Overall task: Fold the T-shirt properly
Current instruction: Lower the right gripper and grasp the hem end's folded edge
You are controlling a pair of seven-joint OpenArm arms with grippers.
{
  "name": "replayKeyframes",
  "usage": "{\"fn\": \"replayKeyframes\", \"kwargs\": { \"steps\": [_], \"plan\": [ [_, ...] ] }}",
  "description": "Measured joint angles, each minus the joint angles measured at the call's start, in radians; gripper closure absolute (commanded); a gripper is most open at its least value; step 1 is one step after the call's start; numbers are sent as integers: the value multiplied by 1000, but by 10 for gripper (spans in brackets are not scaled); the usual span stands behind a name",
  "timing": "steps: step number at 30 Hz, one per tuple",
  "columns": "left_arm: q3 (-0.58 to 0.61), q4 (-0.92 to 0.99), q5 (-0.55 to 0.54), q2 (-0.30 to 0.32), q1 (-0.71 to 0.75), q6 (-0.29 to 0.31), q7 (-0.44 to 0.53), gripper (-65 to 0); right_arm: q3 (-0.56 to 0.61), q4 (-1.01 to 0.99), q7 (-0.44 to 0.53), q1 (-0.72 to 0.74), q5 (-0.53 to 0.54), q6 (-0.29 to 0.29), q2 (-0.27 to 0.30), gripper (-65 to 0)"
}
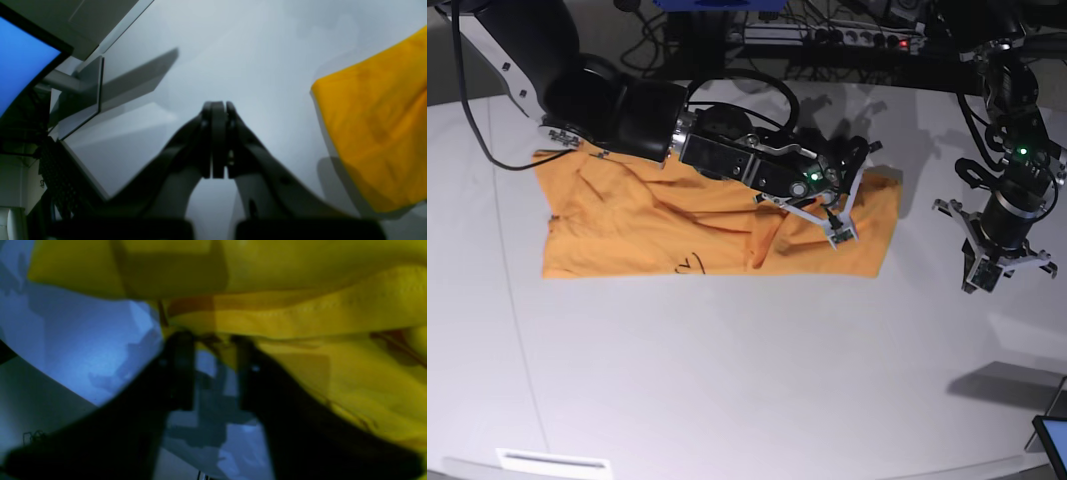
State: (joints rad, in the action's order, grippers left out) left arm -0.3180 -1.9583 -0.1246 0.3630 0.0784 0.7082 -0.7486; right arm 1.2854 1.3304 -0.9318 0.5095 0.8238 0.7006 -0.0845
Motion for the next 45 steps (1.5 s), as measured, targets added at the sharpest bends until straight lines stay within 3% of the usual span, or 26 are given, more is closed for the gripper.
{"fn": "replayKeyframes", "kwargs": {
  "steps": [8,15,18,22,25,34,39,42,45],
  "plan": [
    [0,0,0,0,0,0,0,0,0,0,-1,-14,7,0,0,-4],
    [0,1,0,0,0,0,0,0,0,0,-4,-17,7,0,1,-12],
    [0,1,0,0,0,0,0,0,0,1,-4,-17,7,0,1,-70],
    [-4,1,0,0,15,0,0,0,0,54,-5,-21,5,0,1,-276],
    [0,2,0,12,23,0,0,0,0,93,-5,-25,7,-2,-2,-369],
    [-6,2,-3,11,19,0,0,0,0,101,0,-25,7,-2,-2,-373],
    [-6,2,-3,11,19,0,0,0,-104,101,16,-50,7,1,2,-373],
    [-6,2,-3,11,19,0,0,0,-123,101,66,-50,6,-64,4,-373],
    [-6,2,-3,11,19,0,0,0,-129,100,82,-50,7,-68,4,-373]
  ]
}}
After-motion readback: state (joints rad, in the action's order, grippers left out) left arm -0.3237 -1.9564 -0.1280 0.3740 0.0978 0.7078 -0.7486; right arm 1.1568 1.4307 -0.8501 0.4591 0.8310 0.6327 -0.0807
